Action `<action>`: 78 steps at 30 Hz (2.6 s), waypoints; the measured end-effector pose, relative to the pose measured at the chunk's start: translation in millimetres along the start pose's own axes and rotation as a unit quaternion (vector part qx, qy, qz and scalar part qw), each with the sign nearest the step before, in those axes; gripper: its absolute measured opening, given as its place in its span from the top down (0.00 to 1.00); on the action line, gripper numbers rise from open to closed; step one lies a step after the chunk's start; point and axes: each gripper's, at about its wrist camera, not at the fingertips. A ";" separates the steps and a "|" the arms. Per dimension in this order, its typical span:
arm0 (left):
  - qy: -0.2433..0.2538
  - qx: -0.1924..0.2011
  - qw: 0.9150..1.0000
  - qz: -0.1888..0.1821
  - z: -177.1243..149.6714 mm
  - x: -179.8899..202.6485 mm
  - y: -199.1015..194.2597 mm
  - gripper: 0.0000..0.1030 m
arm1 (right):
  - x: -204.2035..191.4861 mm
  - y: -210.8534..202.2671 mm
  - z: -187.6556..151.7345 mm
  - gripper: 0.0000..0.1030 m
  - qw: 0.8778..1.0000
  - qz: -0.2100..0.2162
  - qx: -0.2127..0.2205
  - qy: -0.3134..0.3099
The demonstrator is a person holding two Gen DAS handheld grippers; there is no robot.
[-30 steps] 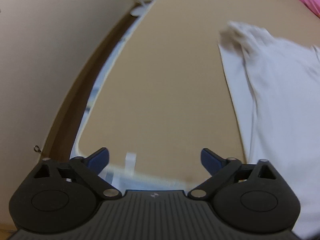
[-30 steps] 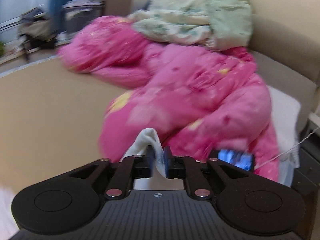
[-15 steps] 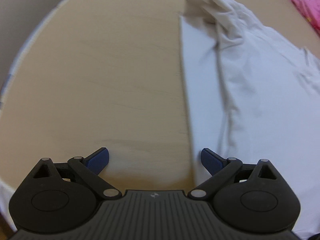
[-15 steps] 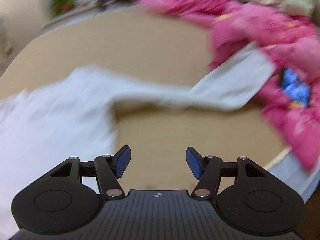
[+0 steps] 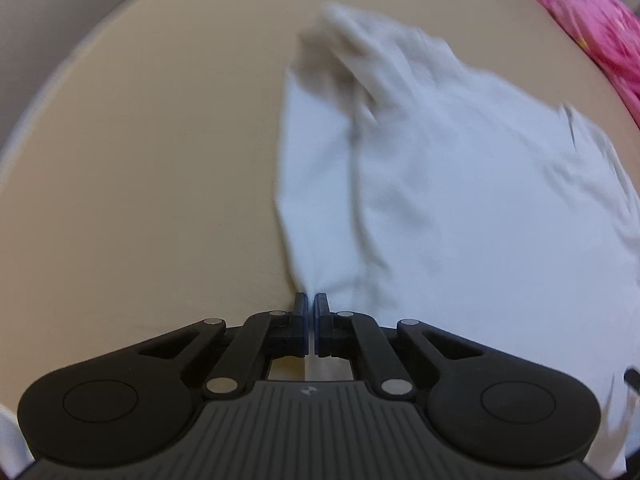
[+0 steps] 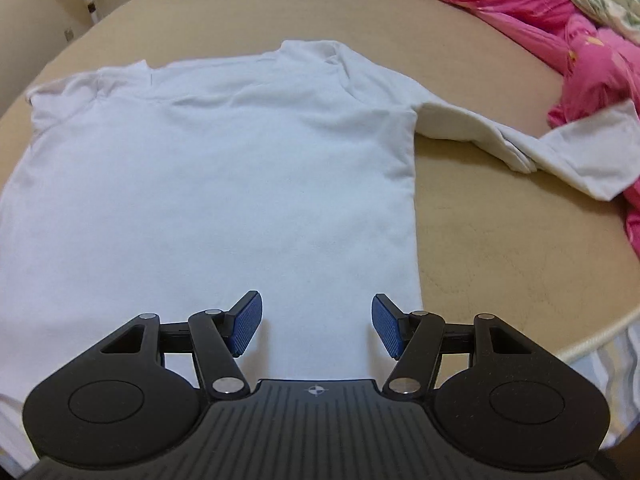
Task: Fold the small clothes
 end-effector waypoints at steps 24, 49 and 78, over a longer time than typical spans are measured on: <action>-0.303 0.015 0.950 0.079 10.0 -252.9 -8.8 0.08 | -17.0 3.1 -28.9 0.40 0.998 -0.020 -0.026 -0.058; -0.373 0.105 0.919 0.075 107.4 -257.2 -67.7 1.00 | -68.8 2.8 -33.9 0.40 0.990 -0.020 -0.024 -0.137; -0.131 0.043 0.989 -0.052 93.8 -58.9 23.6 0.18 | 22.2 28.9 125.6 0.39 0.977 0.138 0.075 0.146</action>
Point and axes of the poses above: each gripper's, at about its wrist camera, not at the fingertips, and y roughly the way its jaws point, x to its right, z to its top, and after that the axes turned 8 degrees about y, right-handed
